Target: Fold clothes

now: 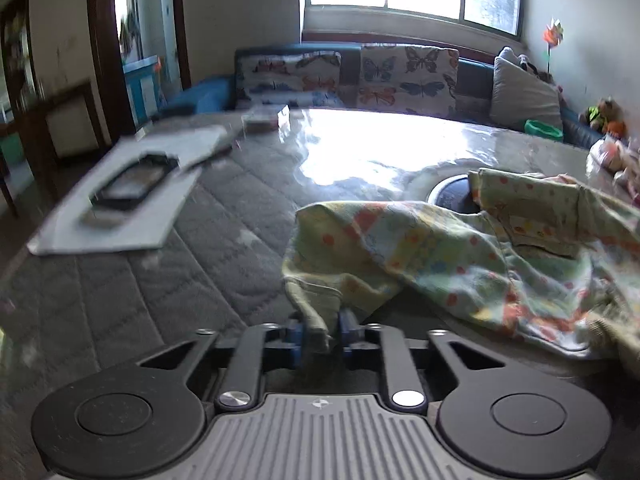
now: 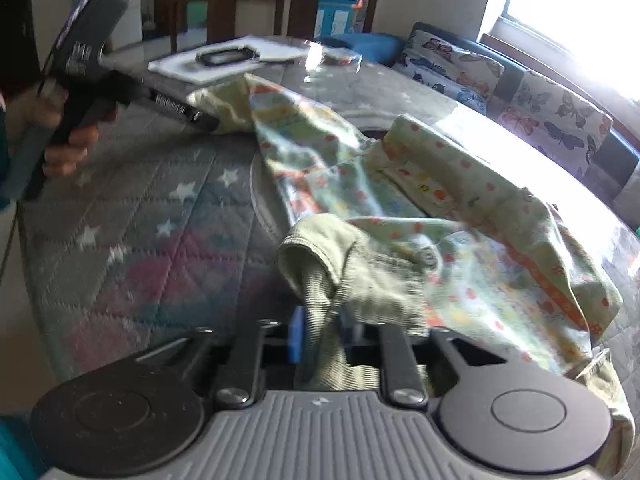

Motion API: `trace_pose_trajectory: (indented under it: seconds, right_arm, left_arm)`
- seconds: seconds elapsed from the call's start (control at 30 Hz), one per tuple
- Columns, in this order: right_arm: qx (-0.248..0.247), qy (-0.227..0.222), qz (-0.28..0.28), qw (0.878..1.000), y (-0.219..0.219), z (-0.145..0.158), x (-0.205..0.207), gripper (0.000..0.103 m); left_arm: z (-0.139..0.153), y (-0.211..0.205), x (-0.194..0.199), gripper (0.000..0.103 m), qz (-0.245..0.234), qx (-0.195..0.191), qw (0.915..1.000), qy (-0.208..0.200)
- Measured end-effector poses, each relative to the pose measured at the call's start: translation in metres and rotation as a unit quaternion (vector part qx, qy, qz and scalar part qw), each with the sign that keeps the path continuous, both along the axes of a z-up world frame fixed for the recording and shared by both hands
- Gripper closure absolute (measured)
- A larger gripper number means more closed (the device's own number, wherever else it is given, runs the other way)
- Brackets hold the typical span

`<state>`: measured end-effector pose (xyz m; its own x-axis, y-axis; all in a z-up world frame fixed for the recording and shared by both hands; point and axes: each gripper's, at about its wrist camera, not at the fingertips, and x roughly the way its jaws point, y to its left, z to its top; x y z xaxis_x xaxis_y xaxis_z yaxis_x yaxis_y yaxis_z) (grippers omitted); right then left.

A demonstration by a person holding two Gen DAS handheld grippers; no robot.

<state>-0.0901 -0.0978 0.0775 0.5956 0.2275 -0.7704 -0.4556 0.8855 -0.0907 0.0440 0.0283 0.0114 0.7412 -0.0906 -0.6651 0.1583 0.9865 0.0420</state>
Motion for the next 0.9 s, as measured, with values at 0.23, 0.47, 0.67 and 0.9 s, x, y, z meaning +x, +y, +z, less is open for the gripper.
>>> trace_pose_trajectory:
  seconds: [0.23,0.47,0.67,0.9]
  right_arm:
    - [0.024,0.002,0.07,0.997,-0.006,0.018,-0.035,0.099]
    - [0.05,0.053,0.18,0.981,0.003,0.014,-0.081,0.096]
    - [0.109,0.055,0.146,0.982,-0.026,0.026,-0.087,0.073]
    - [0.038,-0.02,-0.036,0.998,-0.099,0.034,-0.07,0.068]
  left_arm:
    - [0.029,0.03,-0.011,0.094,0.058,0.04,0.9956,-0.061]
    - [0.033,0.089,-0.052,0.094,0.129,0.053,0.9881,-0.066]
    - [0.013,0.121,-0.08,0.094,0.159,0.078,0.9837,-0.03]
    - [0.014,0.128,-0.078,0.064,0.165,0.089,0.9823,-0.005]
